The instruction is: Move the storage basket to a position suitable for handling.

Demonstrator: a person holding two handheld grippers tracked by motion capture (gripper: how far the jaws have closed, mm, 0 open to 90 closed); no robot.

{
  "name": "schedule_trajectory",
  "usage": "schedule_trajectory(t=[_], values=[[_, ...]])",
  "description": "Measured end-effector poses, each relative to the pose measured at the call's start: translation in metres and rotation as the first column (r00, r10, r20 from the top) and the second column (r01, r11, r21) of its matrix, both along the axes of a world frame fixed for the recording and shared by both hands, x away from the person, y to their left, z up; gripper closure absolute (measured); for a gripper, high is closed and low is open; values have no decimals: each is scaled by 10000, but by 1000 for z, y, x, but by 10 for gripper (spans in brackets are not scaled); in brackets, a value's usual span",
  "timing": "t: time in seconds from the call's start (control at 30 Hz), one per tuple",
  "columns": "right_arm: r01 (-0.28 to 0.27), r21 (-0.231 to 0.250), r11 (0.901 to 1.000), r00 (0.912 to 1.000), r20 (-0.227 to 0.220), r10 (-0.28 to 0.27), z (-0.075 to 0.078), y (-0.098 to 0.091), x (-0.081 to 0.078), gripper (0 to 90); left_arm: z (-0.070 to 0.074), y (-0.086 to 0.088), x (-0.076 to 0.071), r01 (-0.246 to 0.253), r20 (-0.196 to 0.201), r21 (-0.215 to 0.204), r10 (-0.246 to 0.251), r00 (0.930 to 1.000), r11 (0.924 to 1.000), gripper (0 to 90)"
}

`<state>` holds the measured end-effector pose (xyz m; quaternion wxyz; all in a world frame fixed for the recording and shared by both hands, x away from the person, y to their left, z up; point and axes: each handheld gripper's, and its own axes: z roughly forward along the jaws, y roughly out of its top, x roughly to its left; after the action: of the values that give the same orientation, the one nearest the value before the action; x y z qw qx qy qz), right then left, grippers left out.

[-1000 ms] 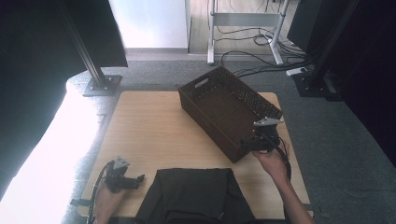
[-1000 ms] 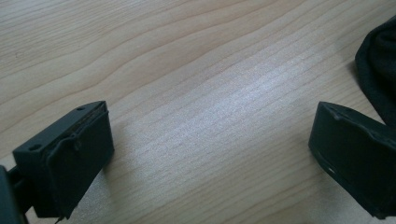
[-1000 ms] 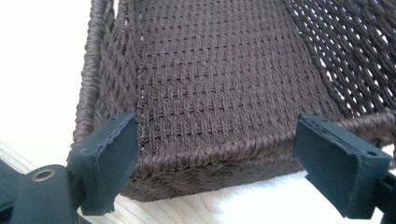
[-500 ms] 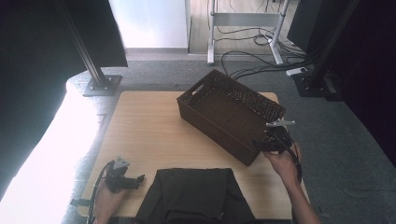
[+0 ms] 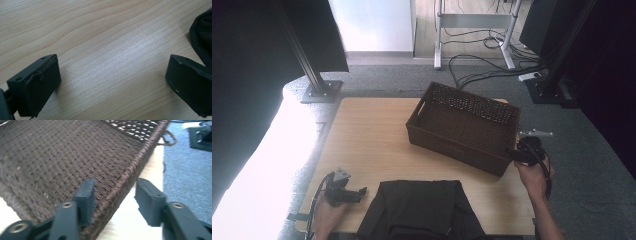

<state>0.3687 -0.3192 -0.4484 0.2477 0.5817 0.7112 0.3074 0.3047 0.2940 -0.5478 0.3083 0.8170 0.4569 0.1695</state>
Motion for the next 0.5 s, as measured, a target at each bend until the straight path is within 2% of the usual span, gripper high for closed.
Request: schedule_trajectory(t=[0.17, 0.37, 0.5], values=[[492, -69, 9988, 9985, 233, -490, 0, -11, -2, 663, 0, 0, 0, 5, 5, 11, -5, 10000, 10000, 0], [687, -386, 9969, 9972, 338, -674, -1, -10, -3, 686, 0, 0, 0, -2, 0, 1, 2, 10000, 10000, 0], [703, -147, 9974, 9969, 371, -698, -1, -11, -4, 690, 0, 0, 0, 4, 6, 11, -4, 10000, 10000, 0]])
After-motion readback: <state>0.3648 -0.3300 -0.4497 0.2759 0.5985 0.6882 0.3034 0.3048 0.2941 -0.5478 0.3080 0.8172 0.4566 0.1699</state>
